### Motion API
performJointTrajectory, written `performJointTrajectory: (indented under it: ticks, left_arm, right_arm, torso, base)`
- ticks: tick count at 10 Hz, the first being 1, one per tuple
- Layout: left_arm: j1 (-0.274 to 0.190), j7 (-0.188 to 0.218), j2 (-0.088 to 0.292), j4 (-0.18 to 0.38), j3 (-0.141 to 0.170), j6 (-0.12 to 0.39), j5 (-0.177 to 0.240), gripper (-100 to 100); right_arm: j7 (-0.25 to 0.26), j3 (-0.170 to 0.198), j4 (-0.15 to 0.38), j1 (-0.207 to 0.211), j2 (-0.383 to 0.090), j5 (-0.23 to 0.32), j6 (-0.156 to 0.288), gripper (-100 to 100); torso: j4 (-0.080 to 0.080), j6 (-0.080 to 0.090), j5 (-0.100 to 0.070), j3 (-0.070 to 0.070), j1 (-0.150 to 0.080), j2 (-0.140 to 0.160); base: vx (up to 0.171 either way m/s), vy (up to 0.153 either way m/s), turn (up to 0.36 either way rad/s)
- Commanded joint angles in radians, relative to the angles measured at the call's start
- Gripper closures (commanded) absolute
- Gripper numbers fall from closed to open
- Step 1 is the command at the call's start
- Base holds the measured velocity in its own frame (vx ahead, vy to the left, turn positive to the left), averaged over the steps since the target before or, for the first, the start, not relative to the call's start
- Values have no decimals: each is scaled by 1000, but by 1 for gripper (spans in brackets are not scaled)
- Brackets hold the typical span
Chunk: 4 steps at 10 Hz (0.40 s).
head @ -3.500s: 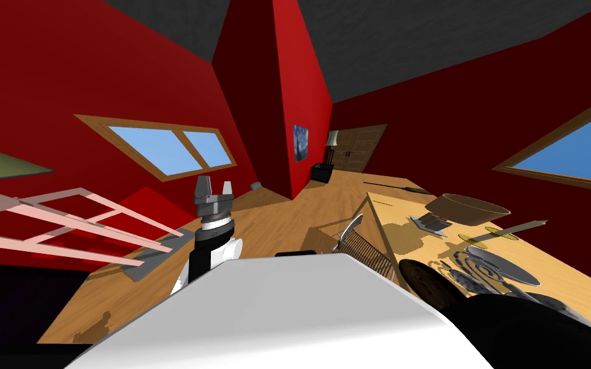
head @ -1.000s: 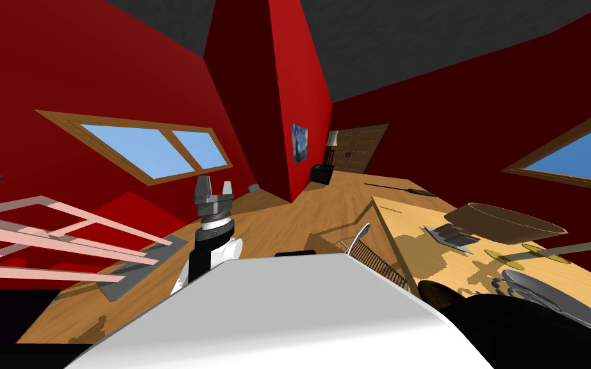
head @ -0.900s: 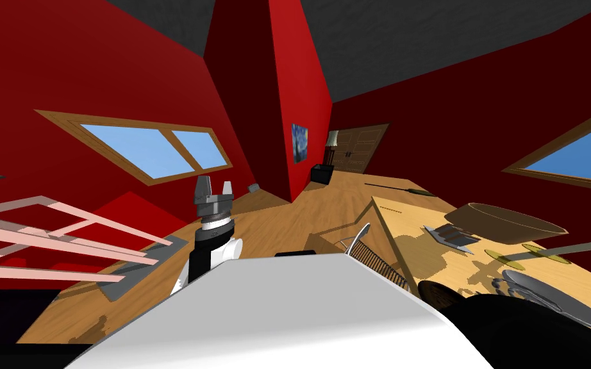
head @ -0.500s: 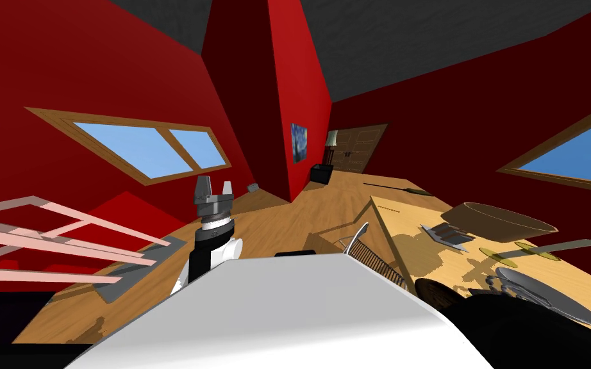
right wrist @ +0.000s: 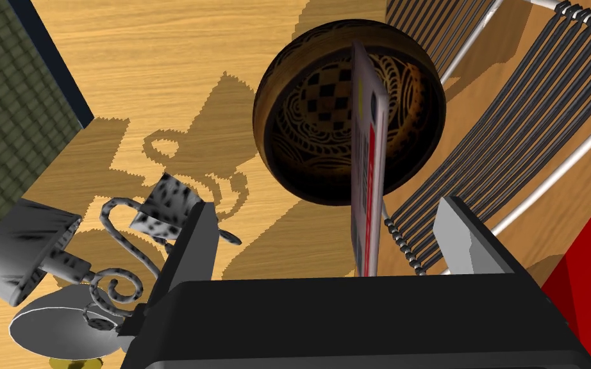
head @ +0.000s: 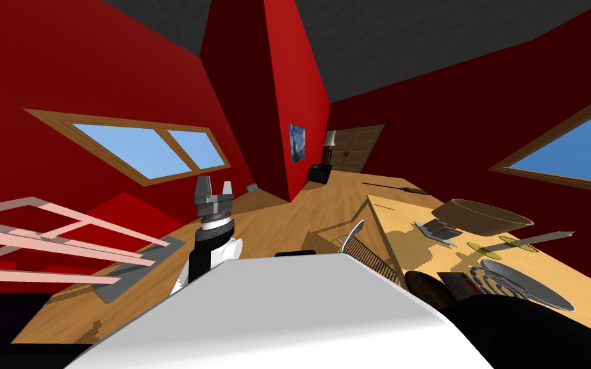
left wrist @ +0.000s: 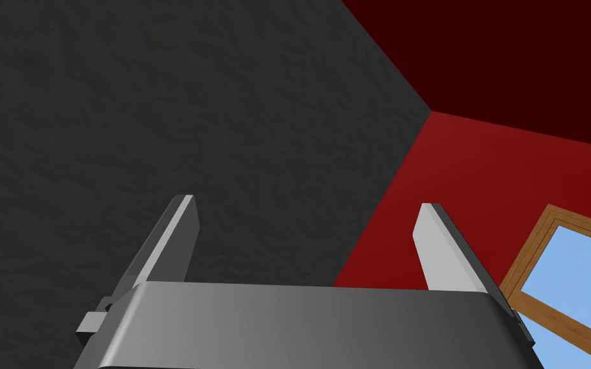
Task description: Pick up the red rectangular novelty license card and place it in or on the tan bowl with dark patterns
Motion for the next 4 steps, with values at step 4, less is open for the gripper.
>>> performJointTrajectory:
  ticks: [4]
  left_arm:
    - [0,0,0,0,0,0,0,0]
  right_arm:
    - [0,0,0,0,0,0,0,0]
  torso:
    - [0,0,0,0,0,-1]
  base:
    - [0,0,0]
